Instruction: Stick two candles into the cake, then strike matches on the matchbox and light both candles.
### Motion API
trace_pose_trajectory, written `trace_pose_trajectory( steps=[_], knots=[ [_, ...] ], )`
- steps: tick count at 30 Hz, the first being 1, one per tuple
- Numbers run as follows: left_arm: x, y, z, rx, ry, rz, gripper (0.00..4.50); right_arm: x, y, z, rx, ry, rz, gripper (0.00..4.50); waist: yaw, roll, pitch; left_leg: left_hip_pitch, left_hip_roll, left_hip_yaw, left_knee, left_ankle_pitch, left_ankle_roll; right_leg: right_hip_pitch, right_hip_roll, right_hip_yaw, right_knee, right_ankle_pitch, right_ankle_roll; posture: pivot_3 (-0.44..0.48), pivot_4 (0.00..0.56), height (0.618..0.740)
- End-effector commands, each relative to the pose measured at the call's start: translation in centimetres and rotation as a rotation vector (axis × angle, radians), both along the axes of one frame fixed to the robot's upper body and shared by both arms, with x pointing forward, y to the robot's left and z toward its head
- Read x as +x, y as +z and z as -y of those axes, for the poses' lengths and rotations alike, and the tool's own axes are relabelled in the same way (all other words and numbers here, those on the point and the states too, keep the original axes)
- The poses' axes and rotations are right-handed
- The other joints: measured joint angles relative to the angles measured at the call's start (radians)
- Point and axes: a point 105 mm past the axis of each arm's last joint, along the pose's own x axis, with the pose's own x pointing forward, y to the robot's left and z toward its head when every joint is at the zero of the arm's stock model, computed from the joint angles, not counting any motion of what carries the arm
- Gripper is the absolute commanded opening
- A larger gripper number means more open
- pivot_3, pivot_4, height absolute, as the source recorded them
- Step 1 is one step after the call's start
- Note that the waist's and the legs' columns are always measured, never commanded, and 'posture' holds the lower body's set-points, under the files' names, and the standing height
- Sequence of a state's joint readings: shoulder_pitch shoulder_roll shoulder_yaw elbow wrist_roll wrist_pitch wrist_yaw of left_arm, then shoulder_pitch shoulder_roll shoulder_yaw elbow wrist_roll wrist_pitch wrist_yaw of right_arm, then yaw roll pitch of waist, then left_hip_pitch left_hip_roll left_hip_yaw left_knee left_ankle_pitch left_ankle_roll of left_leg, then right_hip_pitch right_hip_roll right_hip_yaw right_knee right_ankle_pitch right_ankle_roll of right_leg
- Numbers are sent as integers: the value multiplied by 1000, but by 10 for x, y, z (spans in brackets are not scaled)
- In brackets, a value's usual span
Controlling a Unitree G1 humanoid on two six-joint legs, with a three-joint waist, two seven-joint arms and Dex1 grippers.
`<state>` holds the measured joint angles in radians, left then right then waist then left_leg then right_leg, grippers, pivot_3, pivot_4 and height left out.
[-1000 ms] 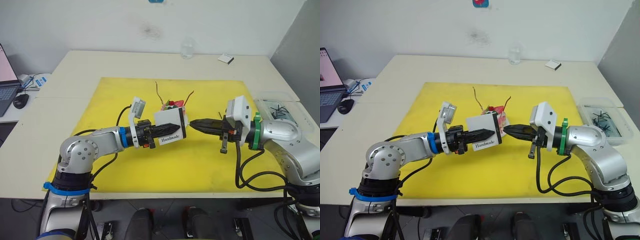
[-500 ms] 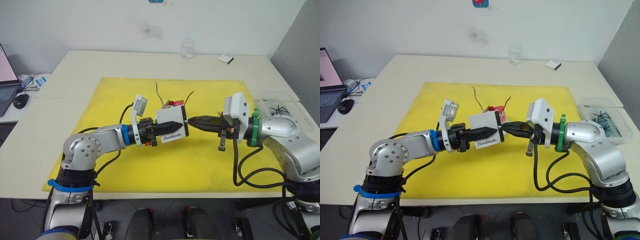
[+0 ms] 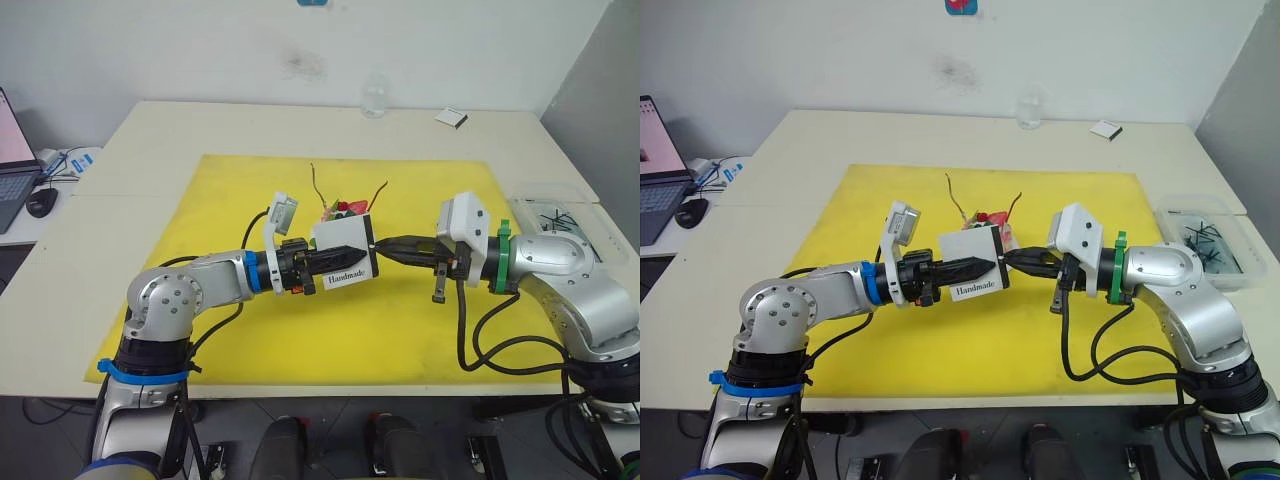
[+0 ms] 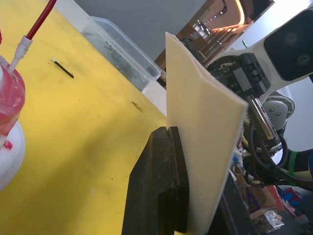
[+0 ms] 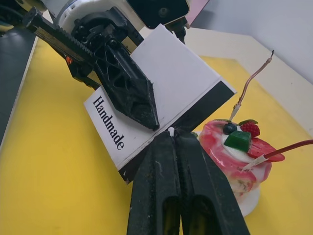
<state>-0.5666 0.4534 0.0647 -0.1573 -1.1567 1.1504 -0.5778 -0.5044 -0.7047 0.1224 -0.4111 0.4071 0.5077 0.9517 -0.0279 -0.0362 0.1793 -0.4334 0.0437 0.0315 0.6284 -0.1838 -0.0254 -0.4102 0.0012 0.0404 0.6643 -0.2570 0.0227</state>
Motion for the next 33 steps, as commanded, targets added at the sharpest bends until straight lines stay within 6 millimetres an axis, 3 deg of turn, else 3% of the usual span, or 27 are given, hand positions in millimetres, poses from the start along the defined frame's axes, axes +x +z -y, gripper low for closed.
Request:
trace_pose_trajectory(
  steps=[1,4,11,17,23,29,33],
  knots=[
    [11,58,-12,-189,31,83,0,-10,-26,16,-157,2,-110,20,4,-1,0,0,0,0,0,0,0,0,0,0,0,0,0,0,150,740],
    [14,63,-25,-224,59,24,0,-23,-30,29,-204,12,-193,20,9,-2,1,0,0,-1,1,0,0,2,0,-1,0,0,0,0,150,740],
    [-16,12,-22,-41,43,-28,0,-11,-1,28,-86,-36,-130,20,-6,0,0,2,2,0,0,0,1,1,0,1,1,0,0,0,150,740],
    [-29,-15,-25,42,55,-36,0,-1,20,14,14,-26,-35,20,-1,0,0,2,1,0,1,0,0,2,0,0,1,1,-2,0,150,740],
    [-39,-27,-31,61,71,-50,0,11,36,-7,112,-7,33,20,-1,0,0,2,0,1,1,0,0,1,-1,1,0,1,-1,0,150,740],
    [-34,-21,-33,40,107,-30,0,20,41,-16,134,6,56,20,2,0,0,1,1,-1,1,0,0,2,0,1,0,1,-2,0,150,740],
    [-35,-27,-35,52,124,-37,0,40,51,-41,172,-14,133,20,-10,0,0,2,1,2,1,0,0,1,0,2,0,1,-1,0,150,740]
  ],
)
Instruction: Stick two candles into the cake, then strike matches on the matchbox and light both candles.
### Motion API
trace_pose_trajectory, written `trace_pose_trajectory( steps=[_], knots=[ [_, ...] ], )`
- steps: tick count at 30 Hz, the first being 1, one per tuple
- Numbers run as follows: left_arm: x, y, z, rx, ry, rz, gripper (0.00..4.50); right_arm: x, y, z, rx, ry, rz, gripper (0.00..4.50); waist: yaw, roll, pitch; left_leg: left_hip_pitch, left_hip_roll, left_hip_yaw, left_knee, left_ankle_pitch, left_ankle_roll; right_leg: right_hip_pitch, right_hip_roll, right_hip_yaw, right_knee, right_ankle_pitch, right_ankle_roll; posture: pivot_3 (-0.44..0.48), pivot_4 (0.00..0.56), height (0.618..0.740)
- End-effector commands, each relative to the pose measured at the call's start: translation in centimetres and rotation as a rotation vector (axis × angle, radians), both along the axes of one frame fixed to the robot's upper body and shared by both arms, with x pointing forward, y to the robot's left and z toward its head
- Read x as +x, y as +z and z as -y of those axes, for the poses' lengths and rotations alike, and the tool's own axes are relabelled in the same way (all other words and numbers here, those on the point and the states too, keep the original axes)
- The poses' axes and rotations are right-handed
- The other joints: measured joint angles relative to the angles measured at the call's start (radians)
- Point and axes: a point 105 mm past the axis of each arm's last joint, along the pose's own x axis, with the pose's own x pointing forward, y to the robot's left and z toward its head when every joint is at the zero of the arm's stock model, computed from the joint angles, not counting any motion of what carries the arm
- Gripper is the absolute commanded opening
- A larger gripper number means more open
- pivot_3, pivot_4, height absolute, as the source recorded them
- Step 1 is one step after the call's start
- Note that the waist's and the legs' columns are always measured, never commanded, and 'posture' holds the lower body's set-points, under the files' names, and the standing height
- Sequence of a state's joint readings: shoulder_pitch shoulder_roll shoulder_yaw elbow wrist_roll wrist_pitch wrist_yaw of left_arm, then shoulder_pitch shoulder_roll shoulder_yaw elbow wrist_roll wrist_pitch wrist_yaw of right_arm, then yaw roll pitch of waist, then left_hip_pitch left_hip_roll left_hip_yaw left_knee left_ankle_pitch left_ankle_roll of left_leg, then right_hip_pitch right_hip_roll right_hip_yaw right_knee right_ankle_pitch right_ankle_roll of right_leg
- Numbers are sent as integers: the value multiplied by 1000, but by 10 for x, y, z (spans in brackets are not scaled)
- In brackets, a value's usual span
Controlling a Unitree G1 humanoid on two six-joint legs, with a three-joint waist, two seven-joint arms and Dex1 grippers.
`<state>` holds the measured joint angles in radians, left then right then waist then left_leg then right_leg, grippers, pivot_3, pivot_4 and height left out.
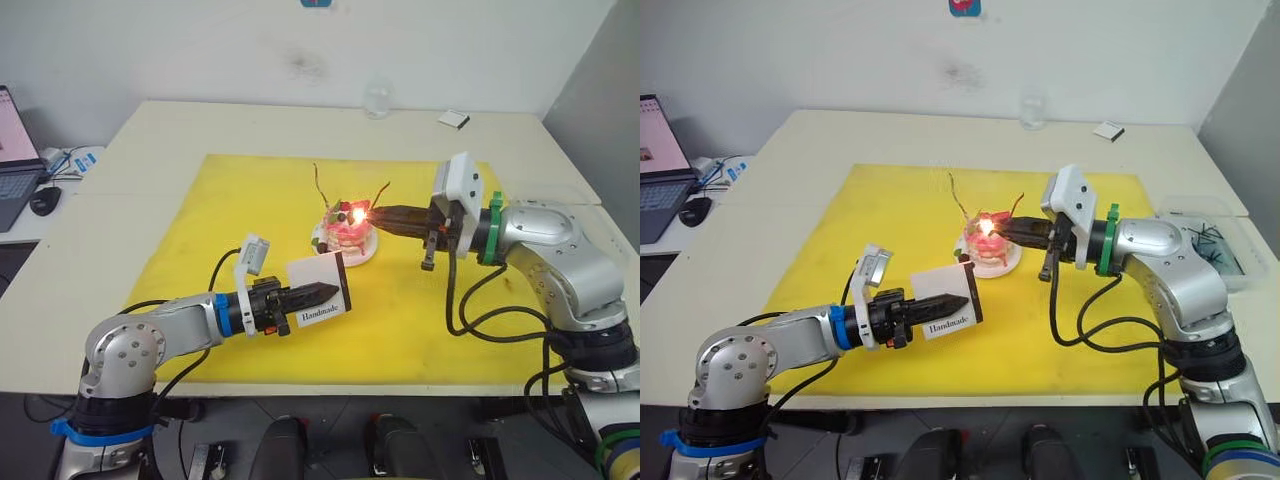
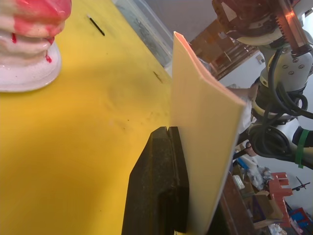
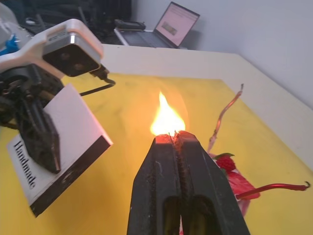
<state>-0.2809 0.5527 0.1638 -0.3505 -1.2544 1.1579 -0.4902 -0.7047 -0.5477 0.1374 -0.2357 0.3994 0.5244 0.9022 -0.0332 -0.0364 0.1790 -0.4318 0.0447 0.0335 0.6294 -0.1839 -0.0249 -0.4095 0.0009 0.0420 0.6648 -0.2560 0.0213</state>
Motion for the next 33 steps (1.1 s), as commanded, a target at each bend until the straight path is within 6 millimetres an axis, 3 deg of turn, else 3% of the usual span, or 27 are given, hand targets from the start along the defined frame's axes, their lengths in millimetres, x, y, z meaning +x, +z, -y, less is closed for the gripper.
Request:
trace_pose_trajectory(
  steps=[1,7,14,22,33],
  knots=[
    [-2,7,2,-13,0,43,0,17,22,-23,44,-34,137,20,-6,0,0,0,1,0,0,0,0,0,0,0,0,0,0,0,150,740],
    [-1,9,4,-23,10,56,0,51,36,-53,98,-116,227,20,2,0,0,0,2,-2,0,0,0,-1,4,-1,1,1,-1,0,150,740],
    [-2,10,4,-24,22,66,0,72,31,-61,57,-202,269,20,5,0,0,-1,-1,0,-1,0,0,-1,-1,-1,0,2,-3,0,150,740],
    [-5,11,4,-22,23,73,0,80,22,-70,17,-221,270,20,3,0,0,-1,2,-2,-1,0,0,-1,0,-1,1,3,-5,0,150,740],
    [-5,13,6,-25,14,77,0,83,17,-64,-12,-249,266,20,3,0,0,-1,1,-1,-1,0,0,-1,0,-1,1,3,-5,0,150,740]
  ],
)
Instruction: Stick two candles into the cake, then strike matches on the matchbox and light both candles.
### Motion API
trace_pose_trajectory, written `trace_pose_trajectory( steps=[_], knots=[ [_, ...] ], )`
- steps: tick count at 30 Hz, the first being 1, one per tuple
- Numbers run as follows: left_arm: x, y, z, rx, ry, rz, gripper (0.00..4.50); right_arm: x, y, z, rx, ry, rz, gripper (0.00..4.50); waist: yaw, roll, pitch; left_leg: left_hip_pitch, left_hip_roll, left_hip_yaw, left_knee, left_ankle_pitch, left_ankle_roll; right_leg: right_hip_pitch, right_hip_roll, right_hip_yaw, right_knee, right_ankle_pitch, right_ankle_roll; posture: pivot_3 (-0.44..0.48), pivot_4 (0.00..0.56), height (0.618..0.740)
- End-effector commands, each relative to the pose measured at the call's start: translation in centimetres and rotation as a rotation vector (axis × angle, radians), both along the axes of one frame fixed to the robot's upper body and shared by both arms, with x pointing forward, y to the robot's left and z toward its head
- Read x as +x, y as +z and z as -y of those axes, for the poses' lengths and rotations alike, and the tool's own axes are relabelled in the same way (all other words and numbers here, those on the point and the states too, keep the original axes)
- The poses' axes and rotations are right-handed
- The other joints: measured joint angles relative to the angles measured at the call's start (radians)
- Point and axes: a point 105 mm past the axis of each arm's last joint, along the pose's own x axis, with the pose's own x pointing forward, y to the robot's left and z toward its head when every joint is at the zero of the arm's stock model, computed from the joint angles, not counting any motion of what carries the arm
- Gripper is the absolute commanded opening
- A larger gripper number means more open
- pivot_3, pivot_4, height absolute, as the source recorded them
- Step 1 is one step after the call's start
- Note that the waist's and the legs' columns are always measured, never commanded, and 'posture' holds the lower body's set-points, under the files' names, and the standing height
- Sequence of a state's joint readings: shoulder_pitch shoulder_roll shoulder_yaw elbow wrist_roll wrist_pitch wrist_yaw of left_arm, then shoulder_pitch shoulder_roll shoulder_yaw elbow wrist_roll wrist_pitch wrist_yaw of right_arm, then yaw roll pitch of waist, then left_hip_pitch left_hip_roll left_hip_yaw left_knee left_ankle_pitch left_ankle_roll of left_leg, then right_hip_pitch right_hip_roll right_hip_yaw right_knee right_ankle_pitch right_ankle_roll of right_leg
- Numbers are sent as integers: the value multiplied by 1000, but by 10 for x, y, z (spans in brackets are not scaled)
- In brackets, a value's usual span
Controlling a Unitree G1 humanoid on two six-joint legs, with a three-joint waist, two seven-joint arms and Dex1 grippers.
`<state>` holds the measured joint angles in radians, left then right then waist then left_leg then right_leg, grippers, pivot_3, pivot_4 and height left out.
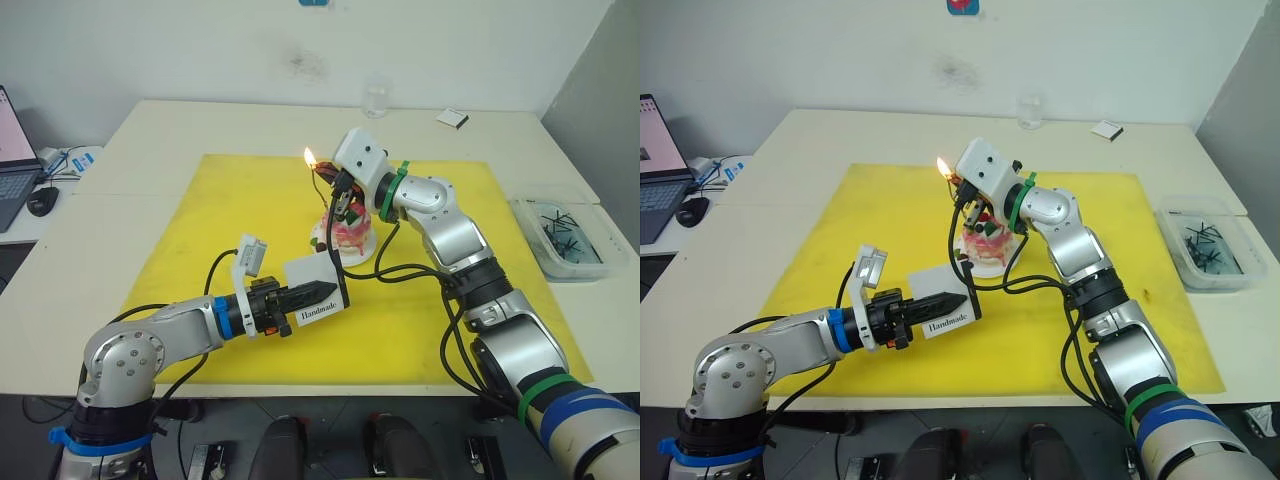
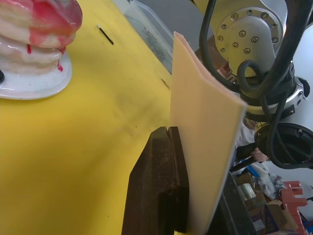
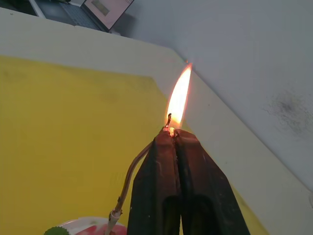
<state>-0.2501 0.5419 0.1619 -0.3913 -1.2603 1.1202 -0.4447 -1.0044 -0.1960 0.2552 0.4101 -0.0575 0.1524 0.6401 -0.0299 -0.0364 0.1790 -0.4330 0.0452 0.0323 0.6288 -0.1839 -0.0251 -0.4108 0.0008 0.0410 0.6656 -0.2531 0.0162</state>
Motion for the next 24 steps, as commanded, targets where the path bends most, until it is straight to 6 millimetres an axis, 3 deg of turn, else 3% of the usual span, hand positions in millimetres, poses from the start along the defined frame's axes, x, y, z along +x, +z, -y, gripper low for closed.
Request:
trace_pose_trajectory(
  steps=[1,24],
  knots=[
    [-3,13,5,-26,-24,55,0,-3,21,1,25,8,61,20,0,0,0,0,0,0,0,0,0,0,0,0,0,0,0,0,150,740],
    [-2,15,9,-28,-60,58,0,-3,23,7,22,-10,65,20,0,0,0,0,0,0,0,0,0,0,0,0,0,0,0,0,150,740]
  ],
)
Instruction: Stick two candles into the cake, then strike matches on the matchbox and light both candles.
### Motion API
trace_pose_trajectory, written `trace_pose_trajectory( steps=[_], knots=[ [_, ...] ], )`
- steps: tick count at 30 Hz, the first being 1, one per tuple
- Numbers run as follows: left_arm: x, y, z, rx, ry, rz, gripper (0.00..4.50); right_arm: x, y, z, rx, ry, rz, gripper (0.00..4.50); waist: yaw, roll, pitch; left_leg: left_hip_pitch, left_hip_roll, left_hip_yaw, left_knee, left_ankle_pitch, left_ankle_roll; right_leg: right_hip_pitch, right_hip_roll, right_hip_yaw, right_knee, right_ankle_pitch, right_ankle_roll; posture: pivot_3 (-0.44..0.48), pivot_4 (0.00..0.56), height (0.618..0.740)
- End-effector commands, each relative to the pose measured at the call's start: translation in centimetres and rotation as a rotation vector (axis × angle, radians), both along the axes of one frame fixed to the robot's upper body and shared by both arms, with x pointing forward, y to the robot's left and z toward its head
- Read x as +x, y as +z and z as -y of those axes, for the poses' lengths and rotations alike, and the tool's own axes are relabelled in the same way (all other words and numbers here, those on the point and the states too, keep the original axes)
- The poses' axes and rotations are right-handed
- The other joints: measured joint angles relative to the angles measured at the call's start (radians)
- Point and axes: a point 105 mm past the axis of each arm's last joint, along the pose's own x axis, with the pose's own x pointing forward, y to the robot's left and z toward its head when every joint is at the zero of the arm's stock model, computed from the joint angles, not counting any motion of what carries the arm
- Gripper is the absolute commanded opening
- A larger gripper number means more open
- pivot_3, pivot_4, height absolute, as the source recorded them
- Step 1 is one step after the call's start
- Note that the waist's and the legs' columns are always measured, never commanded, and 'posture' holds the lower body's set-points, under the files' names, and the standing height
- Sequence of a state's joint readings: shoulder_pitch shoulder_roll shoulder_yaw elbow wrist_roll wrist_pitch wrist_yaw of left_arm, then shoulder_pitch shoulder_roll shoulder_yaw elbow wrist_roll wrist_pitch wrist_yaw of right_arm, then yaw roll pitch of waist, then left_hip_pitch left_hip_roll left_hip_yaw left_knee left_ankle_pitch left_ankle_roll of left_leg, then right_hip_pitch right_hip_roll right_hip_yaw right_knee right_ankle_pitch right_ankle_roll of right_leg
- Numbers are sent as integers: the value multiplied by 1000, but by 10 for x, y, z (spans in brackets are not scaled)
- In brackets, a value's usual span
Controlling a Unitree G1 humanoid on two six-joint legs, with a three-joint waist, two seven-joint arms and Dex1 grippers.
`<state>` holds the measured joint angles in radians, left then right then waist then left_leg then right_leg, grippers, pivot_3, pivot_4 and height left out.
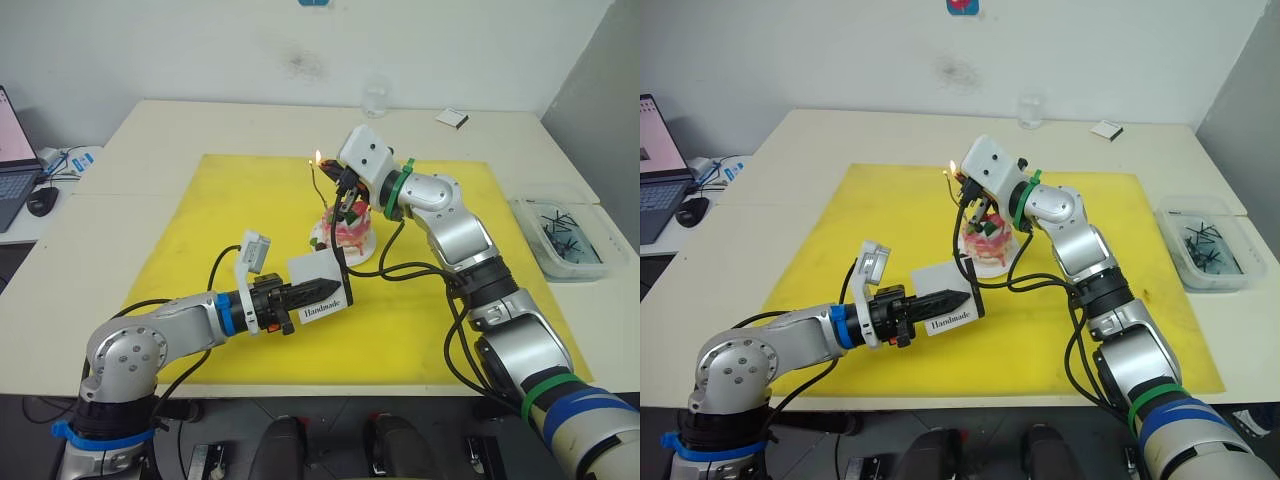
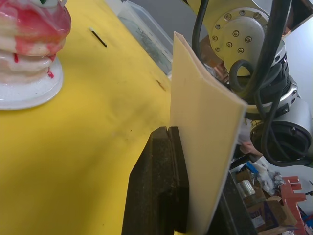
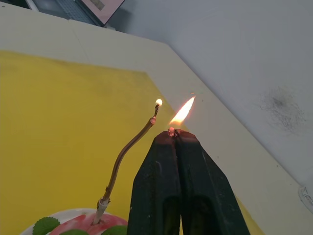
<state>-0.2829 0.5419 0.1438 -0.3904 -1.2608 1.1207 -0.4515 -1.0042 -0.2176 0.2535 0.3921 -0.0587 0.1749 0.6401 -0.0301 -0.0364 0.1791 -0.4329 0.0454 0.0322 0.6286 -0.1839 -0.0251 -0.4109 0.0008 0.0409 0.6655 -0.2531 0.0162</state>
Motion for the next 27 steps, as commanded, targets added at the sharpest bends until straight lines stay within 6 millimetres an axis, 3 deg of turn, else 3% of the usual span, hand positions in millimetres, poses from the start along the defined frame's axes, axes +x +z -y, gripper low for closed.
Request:
trace_pose_trajectory(
  steps=[1,5,8,13,16,18,20,21,23,24,27],
  knots=[
    [-3,10,3,-29,-31,35,0,-5,21,0,32,12,64,20,0,0,0,0,0,0,0,0,0,0,0,0,0,0,0,0,150,740],
    [-3,10,4,-32,-34,34,0,-5,24,2,43,3,72,20,0,0,0,0,0,0,0,0,0,0,0,0,0,0,0,0,150,740],
    [-5,9,4,-32,-36,33,0,-14,39,7,62,14,92,20,0,0,0,0,0,0,0,0,0,0,0,0,0,0,0,0,150,740],
    [-8,7,3,-28,-45,25,0,-56,81,17,205,153,1,20,1,0,0,0,0,0,-1,0,0,0,0,0,0,0,0,0,150,740],
    [-11,6,4,-27,-60,23,0,-82,97,38,305,231,-81,20,2,0,0,0,1,-1,-1,0,0,0,-3,-1,0,0,0,0,150,740],
    [-12,7,5,-30,-64,23,0,-87,98,64,337,191,-113,20,5,0,0,0,1,-2,-1,0,0,0,-3,-1,0,0,0,0,150,740],
    [-13,6,6,-35,-76,20,0,-76,87,103,357,29,-125,20,9,-1,0,0,0,-3,-1,0,0,1,-4,-1,-1,-2,2,0,150,740],
    [-14,6,8,-39,-89,16,0,-61,77,141,385,-159,-116,20,10,-1,0,0,0,-2,0,0,0,2,-4,-1,-2,-3,3,0,150,740],
    [-15,5,10,-45,-103,12,0,-49,65,189,402,-392,-93,20,13,-2,-1,0,-2,-1,0,0,0,2,-6,0,-3,-6,-2,0,150,740],
    [-16,5,12,-45,-115,14,0,-43,55,226,378,-574,-48,20,13,-1,-1,0,-3,0,1,0,0,2,-7,1,-3,-6,-2,0,150,740],
    [-13,5,18,-52,-133,16,0,-42,29,301,267,-925,24,20,12,0,0,0,-4,4,0,0,1,0,-7,3,-3,-6,-2,0,150,740]
  ],
)
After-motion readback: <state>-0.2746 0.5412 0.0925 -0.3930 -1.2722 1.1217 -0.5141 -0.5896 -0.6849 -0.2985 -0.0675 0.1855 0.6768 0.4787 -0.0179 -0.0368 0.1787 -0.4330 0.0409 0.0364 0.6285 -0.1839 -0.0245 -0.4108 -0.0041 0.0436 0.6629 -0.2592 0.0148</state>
